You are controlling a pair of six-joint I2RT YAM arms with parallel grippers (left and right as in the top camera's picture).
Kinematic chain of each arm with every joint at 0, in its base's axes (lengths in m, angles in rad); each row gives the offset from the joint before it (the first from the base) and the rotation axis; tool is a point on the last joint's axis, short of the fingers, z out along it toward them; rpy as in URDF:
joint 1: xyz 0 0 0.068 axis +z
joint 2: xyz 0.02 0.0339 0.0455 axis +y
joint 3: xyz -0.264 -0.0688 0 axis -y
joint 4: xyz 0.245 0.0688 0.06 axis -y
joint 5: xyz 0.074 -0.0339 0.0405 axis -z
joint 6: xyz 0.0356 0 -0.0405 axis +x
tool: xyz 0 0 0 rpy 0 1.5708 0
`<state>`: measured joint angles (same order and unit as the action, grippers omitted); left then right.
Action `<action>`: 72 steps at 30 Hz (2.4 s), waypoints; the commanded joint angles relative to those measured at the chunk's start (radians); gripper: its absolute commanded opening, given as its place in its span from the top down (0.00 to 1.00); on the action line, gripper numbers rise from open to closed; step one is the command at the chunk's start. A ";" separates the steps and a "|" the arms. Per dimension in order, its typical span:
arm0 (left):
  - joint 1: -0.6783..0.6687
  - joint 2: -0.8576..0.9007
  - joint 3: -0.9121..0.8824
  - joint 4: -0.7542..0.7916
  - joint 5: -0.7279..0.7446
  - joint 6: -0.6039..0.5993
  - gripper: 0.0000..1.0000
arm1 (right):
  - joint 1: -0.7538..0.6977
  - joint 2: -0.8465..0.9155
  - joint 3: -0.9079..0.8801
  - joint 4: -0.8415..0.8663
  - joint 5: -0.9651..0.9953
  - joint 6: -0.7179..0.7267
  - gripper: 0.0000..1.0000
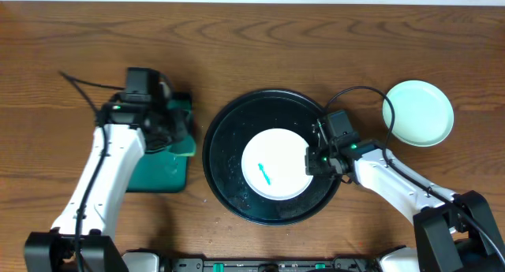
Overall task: Clean dirty plates on tray and stack at the side
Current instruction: 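Grasp the sponge in the water tray with the left gripper, then scrub the white plate with the sponge while the right gripper holds it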
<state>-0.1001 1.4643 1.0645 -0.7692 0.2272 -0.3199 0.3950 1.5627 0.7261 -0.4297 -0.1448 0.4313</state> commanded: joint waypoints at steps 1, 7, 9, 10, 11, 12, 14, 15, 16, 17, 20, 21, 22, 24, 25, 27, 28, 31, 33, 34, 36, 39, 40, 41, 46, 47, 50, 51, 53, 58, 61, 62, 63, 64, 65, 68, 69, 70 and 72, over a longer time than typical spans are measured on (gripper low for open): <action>-0.086 0.002 0.011 0.018 0.008 -0.031 0.93 | 0.002 0.006 0.013 -0.003 0.122 0.070 0.98; -0.231 0.067 0.011 0.080 0.010 -0.113 0.93 | 0.002 0.006 0.013 0.017 0.117 0.081 0.98; -0.281 0.110 0.011 0.103 0.010 -0.137 0.93 | 0.002 0.006 0.013 0.022 0.117 0.081 0.99; -0.303 0.131 0.011 0.113 0.010 -0.147 0.93 | 0.002 0.006 0.013 0.022 0.117 0.081 0.98; -0.323 0.151 0.011 0.122 0.010 -0.154 0.93 | 0.002 0.006 0.013 0.022 0.113 0.081 0.98; -0.344 0.172 0.011 0.133 0.010 -0.167 0.93 | 0.002 0.006 0.013 0.022 0.110 0.081 0.98; -0.386 0.217 0.011 0.165 0.027 -0.184 0.93 | 0.002 0.006 0.013 0.022 0.110 0.081 0.98; -0.407 0.242 0.011 0.183 0.044 -0.196 0.93 | 0.002 0.006 0.013 0.023 0.110 0.081 0.99; -0.427 0.267 0.011 0.203 0.063 -0.209 0.93 | 0.002 0.006 0.013 0.023 0.110 0.081 0.98; -0.451 0.296 0.011 0.227 0.083 -0.224 0.93 | 0.002 0.006 0.013 0.024 0.110 0.081 0.98; -0.505 0.354 0.011 0.275 0.105 -0.253 0.93 | 0.002 0.006 0.013 0.022 0.110 0.082 0.98; -0.523 0.372 0.011 0.290 0.105 -0.264 0.93 | 0.002 0.006 0.013 0.019 0.110 0.085 0.99; -0.539 0.389 0.011 0.305 0.105 -0.275 0.93 | 0.002 0.006 0.013 0.017 0.110 0.087 0.99; -0.564 0.419 0.011 0.320 0.105 -0.310 0.93 | 0.002 0.006 0.013 0.017 0.110 0.088 0.98; -0.574 0.433 0.011 0.325 0.106 -0.328 0.93 | 0.002 0.006 0.013 0.017 0.109 0.088 0.99; -0.590 0.458 0.011 0.338 0.135 -0.345 0.93 | 0.002 0.006 0.013 0.016 0.105 0.088 0.99; -0.598 0.470 0.011 0.348 0.163 -0.347 0.93 | 0.002 0.006 0.013 0.016 0.101 0.089 0.99; -0.619 0.494 0.011 0.362 0.232 -0.359 0.93 | 0.002 0.006 0.013 0.017 0.090 0.088 0.99; -0.634 0.499 0.011 0.364 0.265 -0.359 0.93 | 0.002 0.006 0.013 0.018 0.087 0.089 0.99; -0.642 0.499 0.011 0.364 0.285 -0.359 0.93 | 0.002 0.006 0.013 0.018 0.087 0.089 0.99; -0.655 0.499 0.011 0.376 0.333 -0.356 0.93 | 0.002 0.006 0.013 0.018 0.087 0.089 0.99; -0.673 0.499 0.011 0.422 0.440 -0.351 0.93 | 0.002 0.006 0.013 0.018 0.087 0.089 0.99; -0.677 0.499 0.011 0.437 0.468 -0.351 0.93 | 0.002 0.006 0.013 0.018 0.087 0.089 0.99; -0.681 0.499 0.011 0.451 0.498 -0.351 0.93 | 0.002 0.006 0.013 0.017 0.086 0.093 0.99; -0.675 0.499 0.011 0.414 0.468 -0.351 0.93 | 0.002 0.006 0.013 0.014 0.076 0.100 0.99; -0.668 0.499 0.011 0.388 0.418 -0.346 0.93 | 0.002 0.006 0.013 0.014 0.069 0.100 0.99; -0.637 0.499 0.011 0.316 0.288 -0.325 0.93 | 0.002 0.006 0.013 0.014 0.057 0.100 0.99; -0.623 0.499 0.011 0.286 0.228 -0.325 0.93 | 0.002 0.006 0.013 0.014 0.057 0.100 0.99; -0.592 0.499 0.011 0.229 0.117 -0.325 0.93 | 0.002 0.006 0.013 0.014 0.057 0.100 0.99; -0.508 0.499 0.011 0.137 -0.065 -0.329 0.93 | 0.002 0.006 0.013 0.014 0.057 0.100 0.99; -0.464 0.499 0.015 0.111 -0.114 -0.331 0.93 | 0.002 0.006 0.013 0.014 0.057 0.100 0.99; -0.449 0.499 0.018 0.098 -0.150 -0.343 0.93 | 0.002 0.006 0.013 0.014 0.057 0.100 0.99; -0.439 0.499 0.021 0.087 -0.180 -0.352 0.93 | 0.002 0.006 0.013 0.014 0.057 0.100 0.99; -0.430 0.499 0.025 0.080 -0.200 -0.352 0.93 | 0.002 0.006 0.013 0.013 0.057 0.100 0.99; -0.423 0.499 0.031 0.072 -0.223 -0.354 0.93 | 0.002 0.006 0.013 0.013 0.057 0.100 0.99; -0.412 0.499 0.050 0.045 -0.281 -0.371 0.93 | 0.001 0.006 0.013 0.010 0.058 0.099 0.99; -0.412 0.499 0.057 0.040 -0.293 -0.373 0.93 | 0.001 0.006 0.013 0.010 0.058 0.099 0.99; -0.412 0.499 0.065 0.036 -0.304 -0.375 0.93 | 0.001 0.006 0.013 0.010 0.058 0.099 0.99; -0.413 0.499 0.083 0.018 -0.328 -0.401 0.93 | 0.001 0.006 0.013 0.009 0.058 0.099 0.99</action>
<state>-0.5686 1.8885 1.1824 -0.7189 0.3042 -0.6693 0.4034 1.5639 0.7322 -0.4061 -0.1688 0.5167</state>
